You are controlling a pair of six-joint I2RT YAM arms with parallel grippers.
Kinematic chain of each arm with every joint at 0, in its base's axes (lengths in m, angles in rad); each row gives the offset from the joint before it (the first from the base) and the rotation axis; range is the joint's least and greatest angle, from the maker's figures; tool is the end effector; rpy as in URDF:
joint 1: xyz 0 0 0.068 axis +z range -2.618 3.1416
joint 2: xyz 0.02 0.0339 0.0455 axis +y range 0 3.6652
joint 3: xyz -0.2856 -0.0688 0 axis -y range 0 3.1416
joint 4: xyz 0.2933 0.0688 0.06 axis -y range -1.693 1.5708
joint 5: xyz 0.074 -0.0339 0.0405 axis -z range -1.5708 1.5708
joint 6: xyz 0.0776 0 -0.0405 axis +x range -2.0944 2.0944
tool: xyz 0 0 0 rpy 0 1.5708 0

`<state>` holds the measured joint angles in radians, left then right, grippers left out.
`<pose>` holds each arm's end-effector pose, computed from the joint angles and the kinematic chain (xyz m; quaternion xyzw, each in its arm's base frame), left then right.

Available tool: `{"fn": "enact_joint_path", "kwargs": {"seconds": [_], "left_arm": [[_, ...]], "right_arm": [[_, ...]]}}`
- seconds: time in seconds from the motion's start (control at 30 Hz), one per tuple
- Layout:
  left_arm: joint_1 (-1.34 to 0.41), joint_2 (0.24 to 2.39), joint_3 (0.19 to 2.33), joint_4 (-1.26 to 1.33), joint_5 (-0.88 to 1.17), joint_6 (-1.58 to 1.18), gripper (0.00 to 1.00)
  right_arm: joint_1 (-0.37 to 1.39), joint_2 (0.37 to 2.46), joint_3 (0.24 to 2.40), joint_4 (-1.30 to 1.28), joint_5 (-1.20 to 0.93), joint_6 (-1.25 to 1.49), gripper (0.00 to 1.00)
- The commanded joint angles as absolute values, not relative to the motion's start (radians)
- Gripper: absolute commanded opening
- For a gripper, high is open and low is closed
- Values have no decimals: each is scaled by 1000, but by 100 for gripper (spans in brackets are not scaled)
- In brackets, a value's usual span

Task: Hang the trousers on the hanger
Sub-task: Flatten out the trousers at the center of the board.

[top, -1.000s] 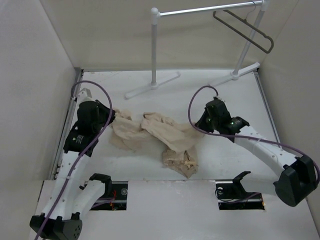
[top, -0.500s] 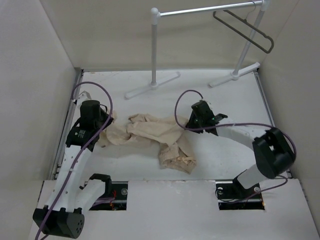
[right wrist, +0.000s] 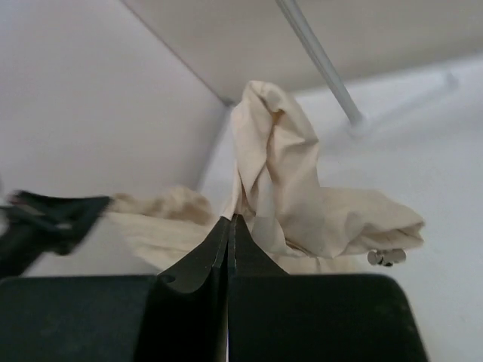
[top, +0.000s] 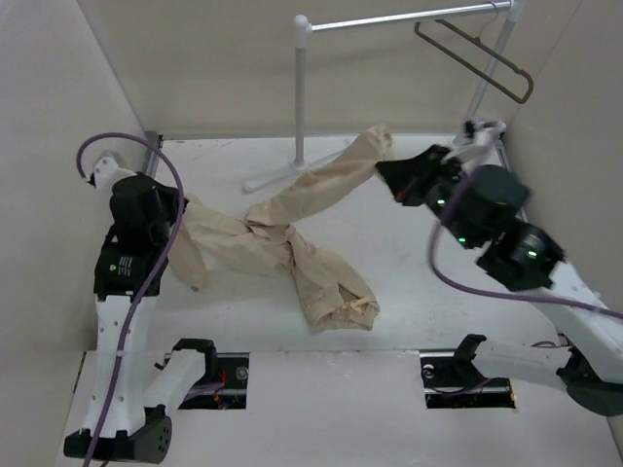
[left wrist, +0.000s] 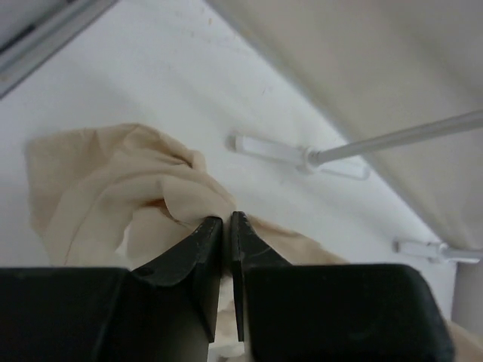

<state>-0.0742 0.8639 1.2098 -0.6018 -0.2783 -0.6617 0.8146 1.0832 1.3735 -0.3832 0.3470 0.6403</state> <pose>0.2348 0.0039 0.4489 -0.3081 0.7258 -0.1152 0.6042 0.2226 0.1975 0.4936 0.0525 0.7354 0.3458 0.5803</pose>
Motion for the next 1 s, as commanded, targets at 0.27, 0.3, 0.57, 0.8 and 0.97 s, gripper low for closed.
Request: {"fn": "enact_joint_path", "kwargs": {"seconds": [0.27,0.3,0.57,0.8,0.97], "left_arm": [[8,647,1003,-683,-330,-664,9],[12,640,987,-690,-325,-664,9],[30,621,992,-831,-400,-646,15],[45,698,1107,-766,-531,-558,56],[-89,831,1157,-721,-438,-583,55]], "right_arm": [[748,1164,1655,-431,417,542,0],[752,1210,1687,-423,405,532,0],[887,1951,2500,-465,124,575,57],[863,1515,1747,-408,149,563,72],[769,1130,1154,-396,164,693,18]]}}
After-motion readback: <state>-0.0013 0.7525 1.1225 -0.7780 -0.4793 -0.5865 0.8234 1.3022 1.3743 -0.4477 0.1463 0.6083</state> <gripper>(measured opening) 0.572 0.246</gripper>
